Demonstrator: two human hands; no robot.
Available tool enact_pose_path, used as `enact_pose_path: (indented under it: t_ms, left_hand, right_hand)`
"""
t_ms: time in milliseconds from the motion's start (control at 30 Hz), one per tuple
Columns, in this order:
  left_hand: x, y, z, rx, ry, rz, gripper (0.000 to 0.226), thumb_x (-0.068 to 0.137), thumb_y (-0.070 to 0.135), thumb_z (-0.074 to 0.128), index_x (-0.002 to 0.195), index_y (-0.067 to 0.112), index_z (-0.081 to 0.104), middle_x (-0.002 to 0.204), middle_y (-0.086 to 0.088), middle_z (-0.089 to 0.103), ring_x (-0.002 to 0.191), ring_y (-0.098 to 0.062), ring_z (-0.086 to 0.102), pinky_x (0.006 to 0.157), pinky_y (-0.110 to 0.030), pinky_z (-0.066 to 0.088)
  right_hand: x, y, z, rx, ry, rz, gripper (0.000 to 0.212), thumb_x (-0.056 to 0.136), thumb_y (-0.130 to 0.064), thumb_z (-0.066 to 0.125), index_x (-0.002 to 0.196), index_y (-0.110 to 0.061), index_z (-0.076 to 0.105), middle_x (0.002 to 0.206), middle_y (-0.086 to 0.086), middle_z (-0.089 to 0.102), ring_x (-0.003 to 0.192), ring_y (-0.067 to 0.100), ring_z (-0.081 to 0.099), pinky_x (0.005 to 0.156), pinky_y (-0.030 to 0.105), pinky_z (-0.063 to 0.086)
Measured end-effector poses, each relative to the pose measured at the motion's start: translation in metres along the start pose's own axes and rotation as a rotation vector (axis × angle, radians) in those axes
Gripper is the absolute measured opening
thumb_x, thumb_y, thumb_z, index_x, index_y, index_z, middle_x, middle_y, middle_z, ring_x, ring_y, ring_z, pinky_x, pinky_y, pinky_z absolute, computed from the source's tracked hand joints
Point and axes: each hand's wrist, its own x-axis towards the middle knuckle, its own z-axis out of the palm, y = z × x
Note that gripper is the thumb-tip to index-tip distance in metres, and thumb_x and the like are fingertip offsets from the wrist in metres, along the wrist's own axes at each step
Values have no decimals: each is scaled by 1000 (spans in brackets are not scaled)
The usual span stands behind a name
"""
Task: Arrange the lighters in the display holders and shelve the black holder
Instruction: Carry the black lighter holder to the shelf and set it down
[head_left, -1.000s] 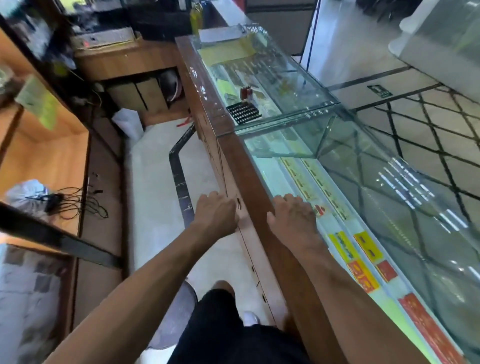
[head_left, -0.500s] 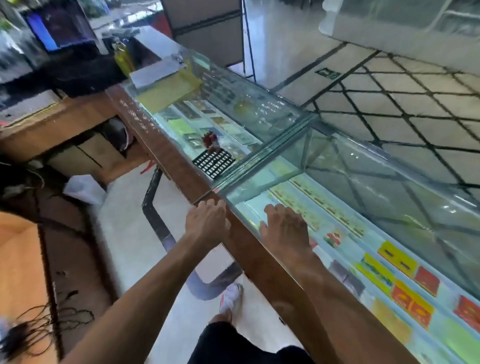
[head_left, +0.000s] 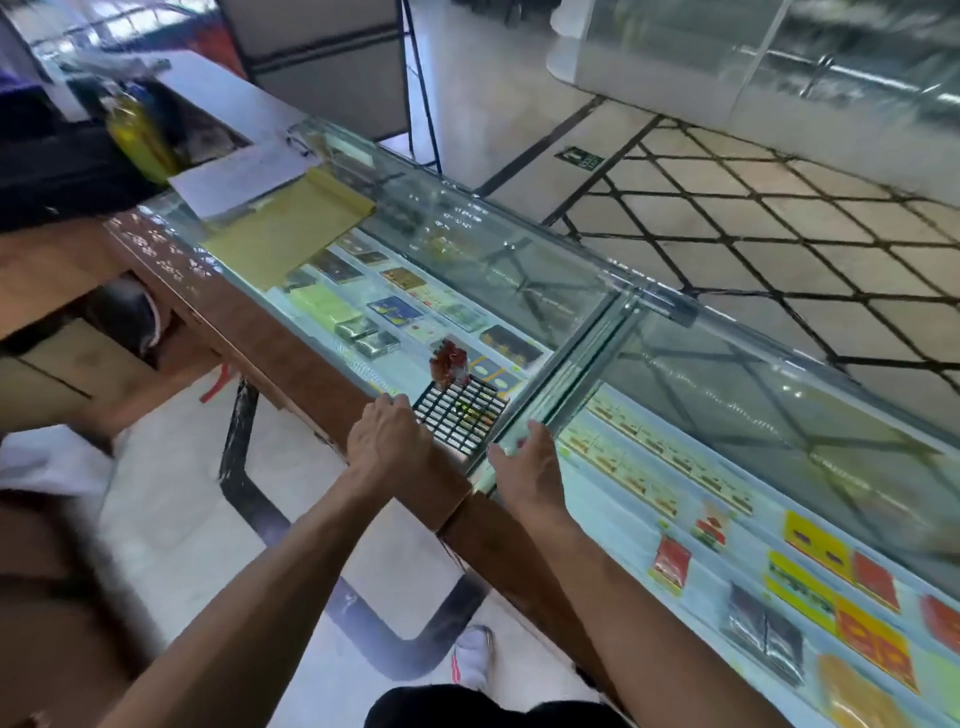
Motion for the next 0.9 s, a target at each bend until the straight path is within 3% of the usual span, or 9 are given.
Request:
enact_pose_path:
  t_ms: [100,267,433,533,633,733,800,833,900]
  left_hand:
    - [23,5,7,-54,-15,-18,42,96,43,61,120,9,58,122,-14,53,118,-36,55,92,-46,50]
    - [44,8,23,-66,-27,0,53,93,55,67,120,10,63,123,-11,51,116,-33,53,94,-46,51]
    - [55,5,17,-182,-76,18,50,88,47,77,121,13,61,123,-9,51,115,-30,52,89,-43,49]
    - [59,2,12,-336,-135,-38,45,81,37,85,106,13,56,107,-6,57,97,-28,59,77,-41,49]
    - [60,-1,6,-587,-232,-132,48,76,22,90,103,10,53,92,-7,64,83,-23,62,70,-40,48]
    - [62,-6,6,-703,-332,-209,57,64,24,98,102,11,58,90,-10,70,83,-23,69,74,-44,58]
    - [68,-14,17,-816,-384,-248,71,45,30,102,102,13,62,92,-12,75,84,-27,76,80,-52,63]
    - [68,-15,19,-873,-414,-258,69,44,26,102,100,14,64,92,-14,77,85,-29,77,82,-53,63]
    - [54,-8,6,-952,-454,-241,43,62,4,97,94,11,69,89,-15,79,86,-33,78,87,-52,62]
  right_hand:
    - [11,-8,14,-72,1,59,78,102,-39,62,161,-3,26,159,21,39,145,35,42,120,45,37]
    - [21,-18,25,-197,53,115,64,102,-41,60,153,-7,42,150,17,45,134,36,52,106,43,47]
    - [22,-26,41,-206,109,110,57,103,-42,59,150,-12,50,145,14,44,131,32,53,102,41,49]
    - [27,-31,47,-91,162,150,55,101,-42,63,147,-12,54,141,12,47,128,32,55,101,40,48]
    - [32,-28,48,34,198,182,42,99,-41,69,130,-14,59,127,7,56,117,29,59,95,36,48]
    - [35,-23,42,118,222,205,34,94,-41,74,116,-20,57,109,0,65,100,23,65,88,41,56]
    - [34,-20,38,172,219,219,31,93,-35,77,111,-21,56,101,-3,67,88,17,65,75,34,53]
    - [32,-18,36,191,219,219,29,93,-32,77,110,-21,56,98,-5,67,85,14,65,69,31,49]
    - [31,-13,32,249,216,210,29,92,-26,78,111,-20,57,99,-5,68,86,13,66,68,27,48]
